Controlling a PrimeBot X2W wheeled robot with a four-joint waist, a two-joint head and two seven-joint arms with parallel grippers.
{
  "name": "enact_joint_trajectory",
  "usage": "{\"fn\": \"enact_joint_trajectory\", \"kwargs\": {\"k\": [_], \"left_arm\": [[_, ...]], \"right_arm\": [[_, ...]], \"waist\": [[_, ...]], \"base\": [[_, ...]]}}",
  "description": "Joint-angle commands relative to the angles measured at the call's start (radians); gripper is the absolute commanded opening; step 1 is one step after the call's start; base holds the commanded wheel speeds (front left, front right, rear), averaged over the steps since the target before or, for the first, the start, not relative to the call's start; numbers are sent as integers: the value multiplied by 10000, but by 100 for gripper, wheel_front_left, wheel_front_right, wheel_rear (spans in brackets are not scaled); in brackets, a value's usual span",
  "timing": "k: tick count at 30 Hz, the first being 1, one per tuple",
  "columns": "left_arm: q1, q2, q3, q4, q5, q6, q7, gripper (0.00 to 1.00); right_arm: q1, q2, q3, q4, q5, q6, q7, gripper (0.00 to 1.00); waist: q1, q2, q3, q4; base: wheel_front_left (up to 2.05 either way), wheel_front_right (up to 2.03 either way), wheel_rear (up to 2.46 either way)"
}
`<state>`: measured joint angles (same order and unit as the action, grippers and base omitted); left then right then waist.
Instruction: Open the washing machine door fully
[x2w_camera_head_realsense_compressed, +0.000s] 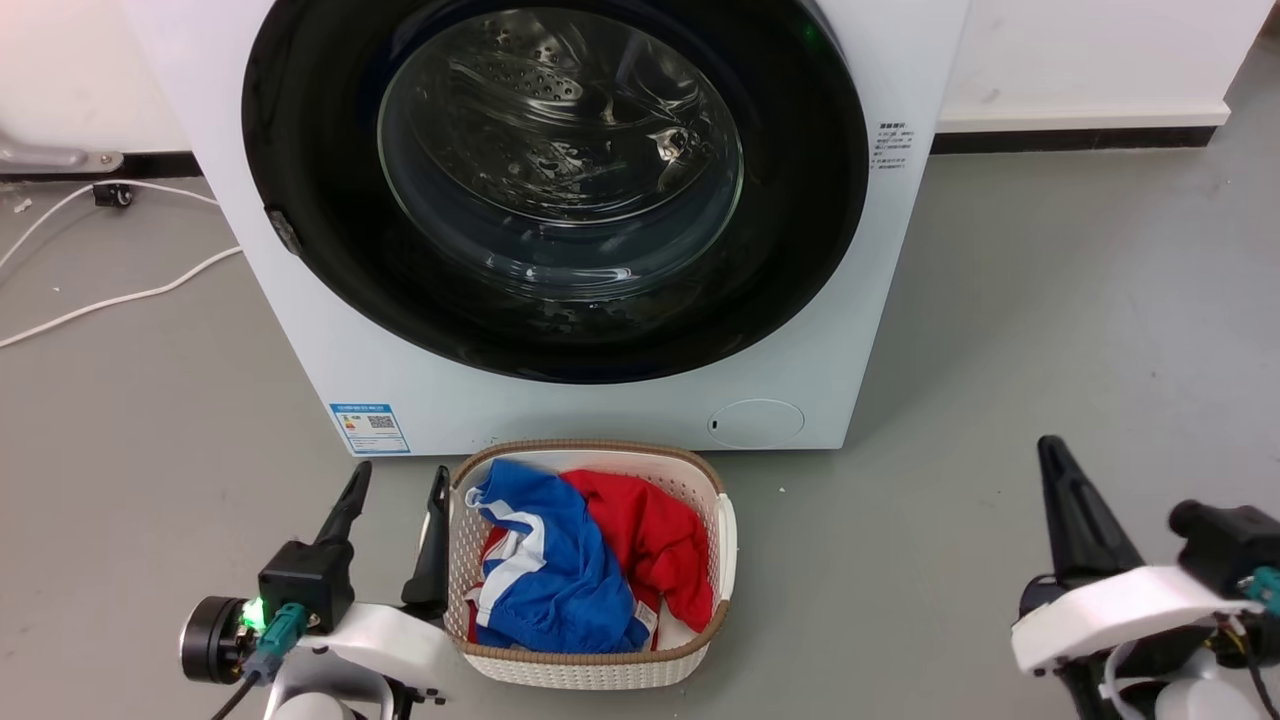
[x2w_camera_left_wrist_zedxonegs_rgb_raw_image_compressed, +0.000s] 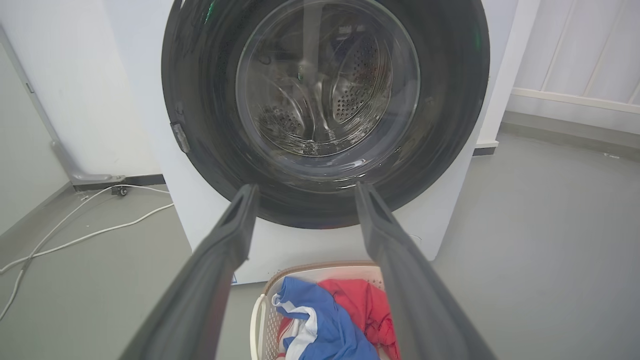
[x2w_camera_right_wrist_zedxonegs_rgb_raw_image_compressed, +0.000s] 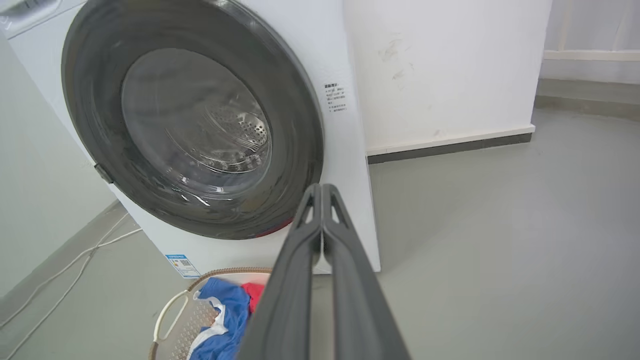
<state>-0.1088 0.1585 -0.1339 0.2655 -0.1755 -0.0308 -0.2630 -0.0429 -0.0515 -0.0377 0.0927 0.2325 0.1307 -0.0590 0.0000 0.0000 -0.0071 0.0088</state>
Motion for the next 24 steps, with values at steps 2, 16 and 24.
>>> {"fn": "enact_joint_trajectory", "kwargs": {"k": [2, 16, 24], "left_arm": [[-125, 5, 108, -1, -142, 132, 23, 100], [-650, 81, 90, -404, -163, 315, 17, 100], [-1208, -31, 19, -789, -167, 305, -18, 100]], "right_arm": [[-336, 15, -253, 155, 839, 1, -150, 0], [-3062, 2, -2592, 1710, 6705, 2, 373, 0], [-5525, -465, -4103, 3204, 10615, 2, 2239, 0]], "waist": [[0, 0, 62, -10], [0, 0, 1119, 152], [0, 0, 2206, 453]], "base": [[0, 0, 0], [0, 0, 0], [0, 0, 0]]}}
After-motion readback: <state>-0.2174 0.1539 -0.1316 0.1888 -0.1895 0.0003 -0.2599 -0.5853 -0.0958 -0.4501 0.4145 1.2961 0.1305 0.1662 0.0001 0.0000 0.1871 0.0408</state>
